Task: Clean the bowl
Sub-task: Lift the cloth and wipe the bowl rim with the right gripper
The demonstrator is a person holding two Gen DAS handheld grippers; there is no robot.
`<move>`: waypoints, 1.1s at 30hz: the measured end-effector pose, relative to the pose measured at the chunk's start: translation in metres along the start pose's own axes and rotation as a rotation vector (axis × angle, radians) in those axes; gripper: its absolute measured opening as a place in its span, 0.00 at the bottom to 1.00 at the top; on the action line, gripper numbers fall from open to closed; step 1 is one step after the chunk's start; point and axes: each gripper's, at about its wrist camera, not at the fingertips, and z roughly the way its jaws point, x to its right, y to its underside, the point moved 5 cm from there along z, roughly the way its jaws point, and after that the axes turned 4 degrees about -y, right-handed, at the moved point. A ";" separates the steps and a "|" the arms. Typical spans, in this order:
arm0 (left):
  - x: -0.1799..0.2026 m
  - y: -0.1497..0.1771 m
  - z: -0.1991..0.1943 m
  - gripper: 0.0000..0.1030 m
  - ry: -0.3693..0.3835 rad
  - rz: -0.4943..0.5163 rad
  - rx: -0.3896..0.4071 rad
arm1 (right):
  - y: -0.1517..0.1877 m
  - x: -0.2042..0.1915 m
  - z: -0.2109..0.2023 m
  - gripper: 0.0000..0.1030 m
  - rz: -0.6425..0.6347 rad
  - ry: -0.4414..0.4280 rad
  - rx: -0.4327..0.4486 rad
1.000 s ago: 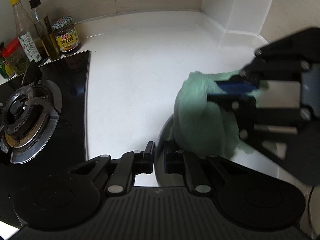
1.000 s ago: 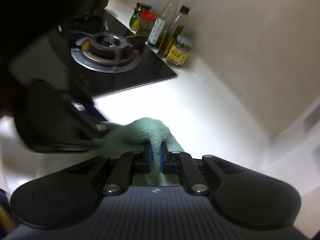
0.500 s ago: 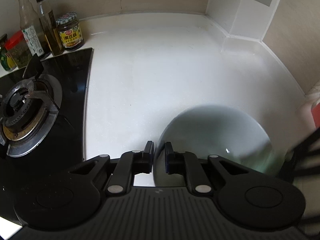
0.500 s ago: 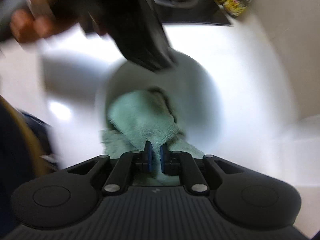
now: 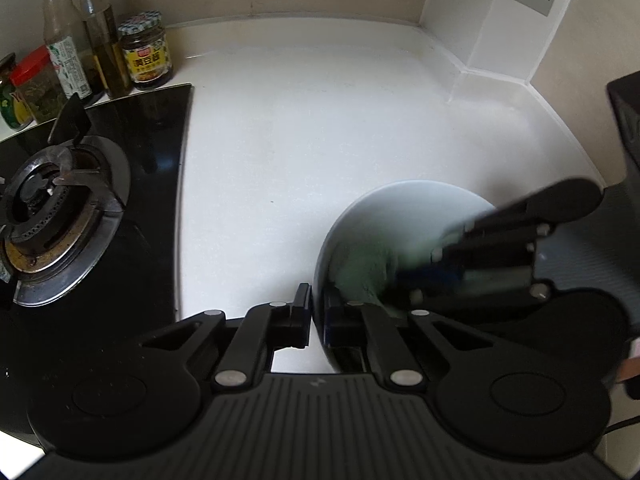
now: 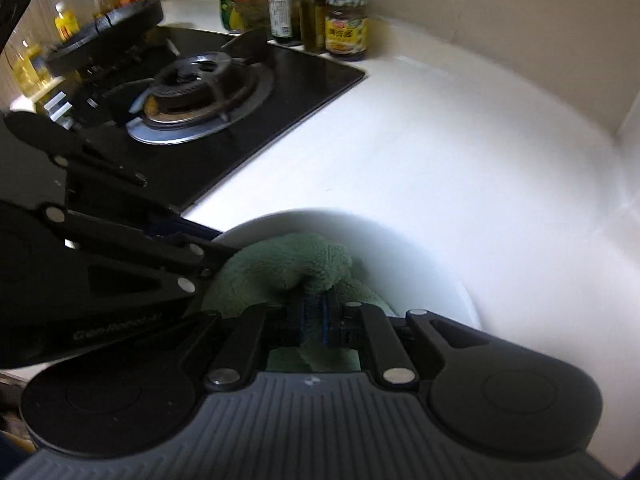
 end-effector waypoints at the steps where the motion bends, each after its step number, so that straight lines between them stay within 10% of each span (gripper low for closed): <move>1: 0.000 0.000 0.000 0.05 -0.011 0.005 0.005 | 0.004 -0.002 -0.002 0.07 0.017 -0.063 -0.021; 8: 0.003 -0.001 0.002 0.14 -0.033 0.022 0.017 | 0.036 -0.025 -0.014 0.07 -0.060 -0.382 -0.264; 14: 0.008 0.004 0.002 0.08 -0.017 0.072 0.020 | 0.046 -0.041 -0.053 0.06 -0.450 -0.096 -0.381; 18: 0.011 0.004 0.002 0.08 -0.033 0.100 0.029 | 0.019 -0.042 -0.076 0.05 -0.595 0.198 -0.187; 25: 0.014 0.005 0.003 0.08 -0.046 0.168 0.037 | -0.015 -0.066 -0.038 0.05 -0.889 0.178 0.063; 33: 0.017 0.004 0.004 0.08 -0.076 0.163 0.053 | -0.032 -0.038 -0.018 0.06 -0.921 0.094 -0.070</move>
